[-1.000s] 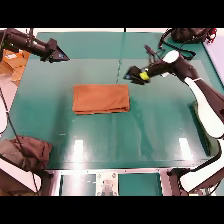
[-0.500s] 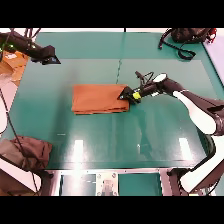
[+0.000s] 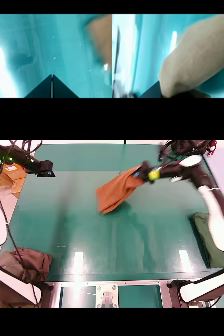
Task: Fold the shirts.
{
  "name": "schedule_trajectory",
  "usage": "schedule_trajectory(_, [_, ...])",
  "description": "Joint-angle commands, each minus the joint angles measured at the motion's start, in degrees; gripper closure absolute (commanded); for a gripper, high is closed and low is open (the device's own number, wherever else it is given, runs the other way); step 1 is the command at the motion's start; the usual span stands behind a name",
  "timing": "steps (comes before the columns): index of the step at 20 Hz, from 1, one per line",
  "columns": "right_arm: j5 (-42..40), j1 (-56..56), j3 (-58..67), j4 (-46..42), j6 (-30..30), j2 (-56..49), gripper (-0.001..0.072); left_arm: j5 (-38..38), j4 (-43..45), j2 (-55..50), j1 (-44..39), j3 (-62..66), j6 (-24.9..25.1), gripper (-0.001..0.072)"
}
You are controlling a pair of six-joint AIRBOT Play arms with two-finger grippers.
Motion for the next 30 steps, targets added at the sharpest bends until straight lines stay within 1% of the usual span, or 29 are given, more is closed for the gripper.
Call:
schedule_trajectory(1, [4.87, -12.35, 5.49, -4.76, 5.79, 4.83, 0.0697, -1.46, 0.39, 0.04, 0.00, 0.00, 0.00, 0.0684])
schedule_trajectory(7, [6.78, -35.93, 6.91, -6.54, 5.92, 8.24, 0.0697, -2.54, 0.37, 0.04, 0.00, 0.00, -0.02, 0.0684])
schedule_trajectory(9, [6.80, -41.83, 6.99, -6.58, 4.28, 8.22, 0.0697, -2.56, 0.39, 0.04, 0.00, 0.00, -0.02, 0.0685])
schedule_trajectory(13, [4.22, -47.78, 6.99, -8.37, -0.42, 8.20, 0.0696, -2.58, 0.39, 0.04, 0.00, 0.00, -0.02, 0.0685])
schedule_trajectory(16, [3.26, -49.55, 6.99, -14.56, -1.49, 8.13, 0.0697, -3.41, 0.39, 0.04, 0.00, 0.00, -0.04, 0.0684])
schedule_trajectory(19, [5.79, -50.05, 6.99, -20.17, -1.90, 8.09, 0.0697, -4.00, 0.37, 0.04, 0.00, 0.00, -0.07, 0.0684])
schedule_trajectory(20, [7.39, -50.16, 6.99, -21.09, -1.09, 8.11, 0.0697, -4.09, 0.37, 0.04, 0.00, 0.00, -0.07, 0.0684])
schedule_trajectory(21, [9.11, -50.34, 6.99, -23.10, 1.77, 8.26, 0.0697, -4.20, 0.37, 0.04, 0.00, 0.00, -0.07, 0.0684])
schedule_trajectory(22, [11.54, -50.66, 6.99, -26.27, 4.68, 8.55, 0.0697, -4.48, 0.20, 0.04, 0.00, 0.00, -0.07, 0.0684])
schedule_trajectory(24, [18.16, -50.73, 6.97, -34.18, 8.52, 8.98, 0.0697, -5.84, 0.17, 0.04, 0.00, 0.00, -0.04, 0.0685])
schedule_trajectory(27, [30.45, -50.73, 6.97, -48.28, 20.59, 9.51, 0.0698, -7.72, -0.04, 0.04, 0.00, -0.92, -0.07, 0.0684])
schedule_trajectory(28, [33.38, -50.73, 6.97, -51.12, 22.62, 10.16, 0.0698, -7.82, -0.04, 0.09, 0.00, -1.29, -0.07, 0.0684])
schedule_trajectory(30, [37.83, -50.75, 6.97, -53.94, 25.07, 11.06, 0.0697, -7.91, -0.50, 0.09, 0.00, -1.79, -0.07, 0.0684])
